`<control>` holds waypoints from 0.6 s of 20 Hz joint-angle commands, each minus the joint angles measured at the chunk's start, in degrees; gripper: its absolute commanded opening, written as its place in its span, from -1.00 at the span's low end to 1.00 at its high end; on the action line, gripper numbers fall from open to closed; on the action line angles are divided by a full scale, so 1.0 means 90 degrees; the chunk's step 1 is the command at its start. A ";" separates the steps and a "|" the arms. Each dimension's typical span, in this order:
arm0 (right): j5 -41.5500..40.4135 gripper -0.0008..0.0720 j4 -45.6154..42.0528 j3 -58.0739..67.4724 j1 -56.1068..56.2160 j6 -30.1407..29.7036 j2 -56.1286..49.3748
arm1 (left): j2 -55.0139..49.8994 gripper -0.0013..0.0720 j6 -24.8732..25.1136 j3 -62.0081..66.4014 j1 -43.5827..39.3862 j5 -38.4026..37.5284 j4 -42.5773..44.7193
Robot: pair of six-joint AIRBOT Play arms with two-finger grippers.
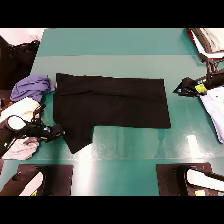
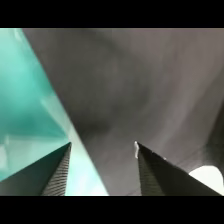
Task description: Fold the shirts.
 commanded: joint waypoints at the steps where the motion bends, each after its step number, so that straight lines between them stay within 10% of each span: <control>1: 0.0024 0.10 0.0083 -0.0002 0.0000 -0.0007 0.0005 | -0.0056 0.12 0.0007 -0.0102 0.0002 0.0602 -0.0170; 2: 0.0036 0.10 0.0080 -0.0002 0.0000 -0.0007 0.0005 | -0.0087 -0.33 0.0015 -0.0102 0.0002 0.0629 -0.0219; 4: 0.0148 0.10 0.0070 -0.0005 0.0000 -0.0087 0.0005 | -0.0119 -0.39 0.0012 -0.0100 0.0002 0.0709 -0.0250; 5: 0.0238 0.10 0.0046 -0.0005 -0.0002 -0.0187 0.0005 | -0.0119 -0.92 0.0019 -0.0095 0.0002 0.0746 -0.0308; 12: 0.0563 0.10 -0.0877 -0.0928 -0.0182 -0.0228 0.0002 | -0.0119 -0.90 0.0614 0.0379 0.0002 0.0204 -0.0503</control>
